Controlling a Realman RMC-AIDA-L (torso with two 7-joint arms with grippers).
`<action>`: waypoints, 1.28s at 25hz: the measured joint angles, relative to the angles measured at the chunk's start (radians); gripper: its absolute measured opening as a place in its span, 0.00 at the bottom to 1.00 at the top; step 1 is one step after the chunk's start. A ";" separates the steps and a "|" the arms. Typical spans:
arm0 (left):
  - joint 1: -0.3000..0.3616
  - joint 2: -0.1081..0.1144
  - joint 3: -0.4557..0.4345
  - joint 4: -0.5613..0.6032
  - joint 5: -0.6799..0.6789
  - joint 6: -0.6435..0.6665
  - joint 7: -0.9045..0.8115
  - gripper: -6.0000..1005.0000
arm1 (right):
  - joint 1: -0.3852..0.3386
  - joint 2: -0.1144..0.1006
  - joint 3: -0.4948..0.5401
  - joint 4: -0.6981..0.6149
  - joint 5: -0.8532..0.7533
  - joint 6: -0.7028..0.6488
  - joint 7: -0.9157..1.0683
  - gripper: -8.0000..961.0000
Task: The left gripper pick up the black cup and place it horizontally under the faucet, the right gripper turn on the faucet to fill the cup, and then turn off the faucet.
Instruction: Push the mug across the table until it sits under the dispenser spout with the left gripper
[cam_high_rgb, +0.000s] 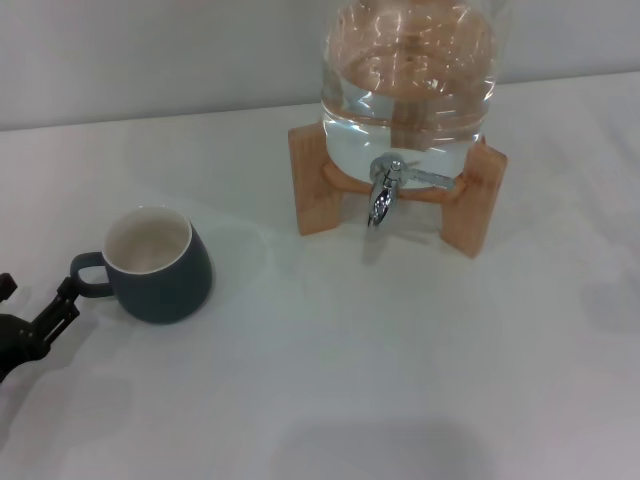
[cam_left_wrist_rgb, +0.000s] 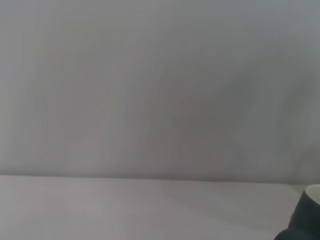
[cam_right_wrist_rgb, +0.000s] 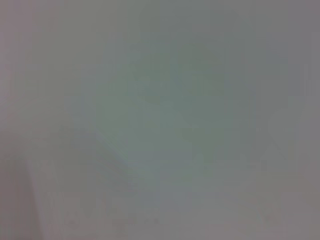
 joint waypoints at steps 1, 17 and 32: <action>-0.003 0.000 0.001 0.000 0.000 0.002 0.000 0.87 | 0.000 0.000 0.000 0.000 0.000 0.000 0.000 0.89; -0.023 -0.001 0.006 -0.014 0.013 0.055 0.000 0.87 | 0.003 0.000 0.000 0.000 0.002 0.000 -0.002 0.89; -0.039 -0.003 0.007 -0.025 0.034 0.077 0.048 0.87 | 0.003 -0.002 0.000 0.000 0.001 0.000 -0.010 0.89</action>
